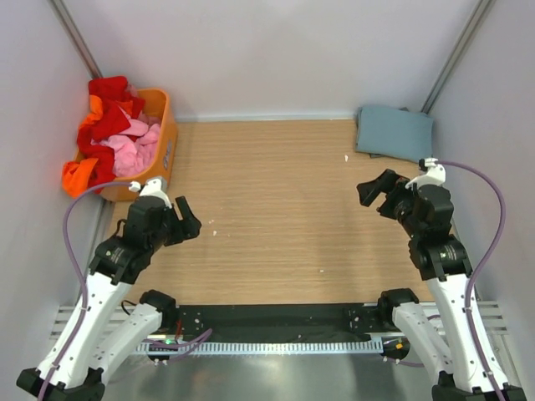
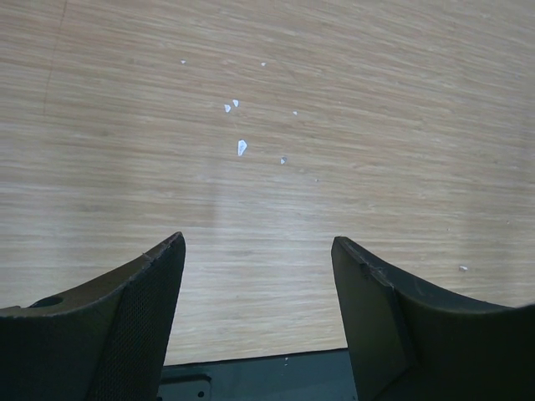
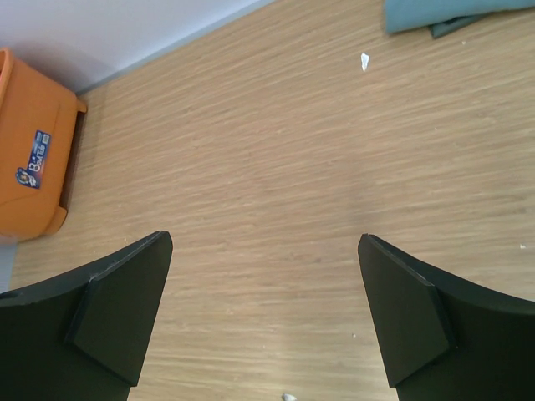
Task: Fold and stack the t-shirts
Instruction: Reset both grippers
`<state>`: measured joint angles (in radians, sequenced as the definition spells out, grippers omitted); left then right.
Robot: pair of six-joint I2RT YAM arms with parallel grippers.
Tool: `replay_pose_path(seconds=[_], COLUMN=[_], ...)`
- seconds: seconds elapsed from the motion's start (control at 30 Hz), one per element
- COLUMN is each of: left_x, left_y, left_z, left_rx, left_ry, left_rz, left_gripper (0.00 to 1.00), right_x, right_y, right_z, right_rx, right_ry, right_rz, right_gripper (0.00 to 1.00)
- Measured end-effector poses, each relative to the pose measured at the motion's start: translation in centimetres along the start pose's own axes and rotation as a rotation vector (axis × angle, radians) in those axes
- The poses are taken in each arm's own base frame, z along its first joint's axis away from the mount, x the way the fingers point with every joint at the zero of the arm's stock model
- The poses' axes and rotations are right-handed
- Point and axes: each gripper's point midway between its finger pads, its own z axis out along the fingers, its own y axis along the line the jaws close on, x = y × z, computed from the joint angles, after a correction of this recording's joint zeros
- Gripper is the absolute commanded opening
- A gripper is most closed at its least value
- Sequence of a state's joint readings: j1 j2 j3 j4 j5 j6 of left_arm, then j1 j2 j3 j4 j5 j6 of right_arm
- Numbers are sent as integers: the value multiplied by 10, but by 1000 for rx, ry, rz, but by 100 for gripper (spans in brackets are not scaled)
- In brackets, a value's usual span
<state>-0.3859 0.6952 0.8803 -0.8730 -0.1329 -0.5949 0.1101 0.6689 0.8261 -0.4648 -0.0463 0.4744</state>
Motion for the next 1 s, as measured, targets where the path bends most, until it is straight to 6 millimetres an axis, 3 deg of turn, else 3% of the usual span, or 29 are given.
replay_pose_path(seconds=[0.4,0.63,0.8,0.87,1.0], left_x=[-19,-40,-54,-65,-106], left_y=[9,25,34,34,31], left_z=[-25,-59,-64,-68,-80], left_rx=[2,17,-45,-71,-156], left_ry=[-157,-396,-445,-463,-519], left_rz=[-27,-82,-62,-37,14], left_gripper=[75,81,93,100,100], right_x=[20,29,33,35,40], right_y=[-10,-14,-15,-15,-16], right_z=[-38,-42,-40,-38,-34], right_rx=[32,47,51,56,61], right_ry=[38,72,94,109,137], right_rz=[9,23,26,26,25], right_gripper=[100,100,100,100,100])
